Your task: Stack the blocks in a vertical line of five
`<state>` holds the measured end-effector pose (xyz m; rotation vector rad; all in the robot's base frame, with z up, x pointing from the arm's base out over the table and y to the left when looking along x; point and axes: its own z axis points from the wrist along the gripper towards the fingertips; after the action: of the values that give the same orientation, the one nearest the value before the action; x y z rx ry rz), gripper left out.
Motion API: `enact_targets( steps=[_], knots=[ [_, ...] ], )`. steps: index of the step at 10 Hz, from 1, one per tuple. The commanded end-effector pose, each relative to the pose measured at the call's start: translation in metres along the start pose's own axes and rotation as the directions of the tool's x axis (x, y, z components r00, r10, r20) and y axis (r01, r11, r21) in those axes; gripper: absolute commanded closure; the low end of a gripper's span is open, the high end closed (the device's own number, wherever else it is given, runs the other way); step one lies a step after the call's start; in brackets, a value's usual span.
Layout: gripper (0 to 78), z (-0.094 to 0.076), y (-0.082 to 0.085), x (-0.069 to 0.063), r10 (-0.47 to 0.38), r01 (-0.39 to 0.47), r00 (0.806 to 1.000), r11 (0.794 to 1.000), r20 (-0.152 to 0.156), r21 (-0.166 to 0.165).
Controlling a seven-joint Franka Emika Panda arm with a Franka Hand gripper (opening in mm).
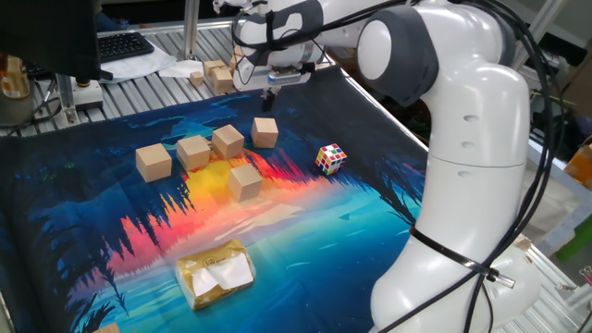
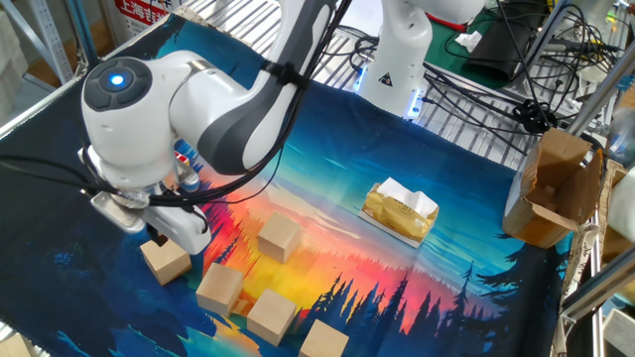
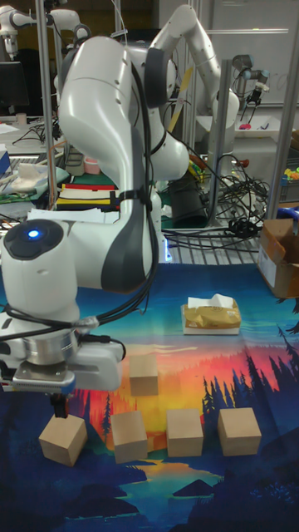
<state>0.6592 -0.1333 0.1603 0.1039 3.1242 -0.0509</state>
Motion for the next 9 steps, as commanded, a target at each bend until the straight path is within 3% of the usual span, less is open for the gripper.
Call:
enact_targets(
  steps=[1,7,8,9],
  knots=[
    [77.6,0.001,-0.002,-0.0026,-0.006,0.006,1.0,1.0,0.01,0.001],
    [77.6,0.003,-0.001,-0.0026,-0.005,0.005,1.0,1.0,0.007,0.002],
    [0.1,0.003,-0.001,-0.0026,-0.005,0.005,1.0,1.0,0.007,0.002],
    [0.1,0.003,-0.001,-0.0026,-0.005,0.005,1.0,1.0,0.007,0.002]
  ],
)
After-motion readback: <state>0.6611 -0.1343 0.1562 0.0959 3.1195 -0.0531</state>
